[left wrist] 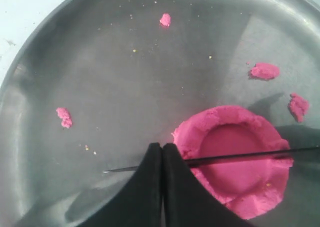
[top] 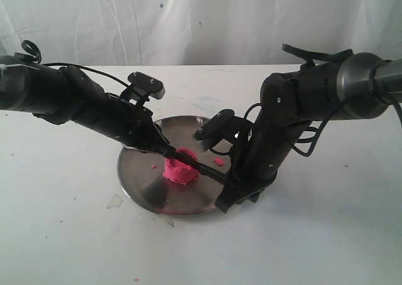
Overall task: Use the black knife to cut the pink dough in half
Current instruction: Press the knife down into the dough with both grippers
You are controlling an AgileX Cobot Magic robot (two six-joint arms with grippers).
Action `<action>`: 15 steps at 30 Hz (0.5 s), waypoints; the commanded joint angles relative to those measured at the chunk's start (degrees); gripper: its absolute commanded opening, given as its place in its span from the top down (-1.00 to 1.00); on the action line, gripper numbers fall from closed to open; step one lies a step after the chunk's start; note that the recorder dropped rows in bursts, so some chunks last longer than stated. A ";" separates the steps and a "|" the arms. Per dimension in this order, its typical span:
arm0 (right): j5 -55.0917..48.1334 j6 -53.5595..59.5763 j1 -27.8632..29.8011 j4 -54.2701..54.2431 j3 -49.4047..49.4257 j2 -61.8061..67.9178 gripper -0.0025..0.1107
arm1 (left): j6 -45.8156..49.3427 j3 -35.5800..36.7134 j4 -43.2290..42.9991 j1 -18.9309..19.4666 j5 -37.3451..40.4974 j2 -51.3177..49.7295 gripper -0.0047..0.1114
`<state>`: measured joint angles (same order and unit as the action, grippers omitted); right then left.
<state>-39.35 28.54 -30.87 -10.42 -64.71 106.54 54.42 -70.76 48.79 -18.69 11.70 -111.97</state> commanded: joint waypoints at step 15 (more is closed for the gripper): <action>0.62 -0.48 -0.07 -0.23 0.23 2.52 0.96 | 0.01 0.31 0.86 -0.24 0.39 -2.45 0.92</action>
<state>-39.13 28.09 -30.87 -10.81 -64.71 108.59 54.42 -70.76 49.61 -18.69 11.24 -112.50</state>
